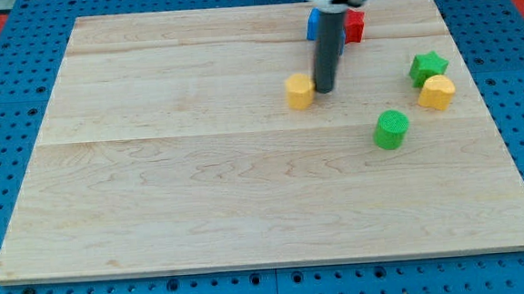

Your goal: Slide the yellow hexagon towards left

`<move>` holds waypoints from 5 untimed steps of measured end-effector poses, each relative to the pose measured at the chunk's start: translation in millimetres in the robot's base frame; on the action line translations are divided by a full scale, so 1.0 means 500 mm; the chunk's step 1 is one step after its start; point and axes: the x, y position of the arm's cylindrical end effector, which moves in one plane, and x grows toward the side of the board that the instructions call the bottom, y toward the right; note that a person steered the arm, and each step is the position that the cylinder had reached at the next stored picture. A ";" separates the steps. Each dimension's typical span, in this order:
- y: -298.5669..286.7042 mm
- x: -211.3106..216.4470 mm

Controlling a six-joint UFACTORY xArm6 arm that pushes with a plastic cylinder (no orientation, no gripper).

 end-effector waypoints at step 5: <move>-0.321 0.159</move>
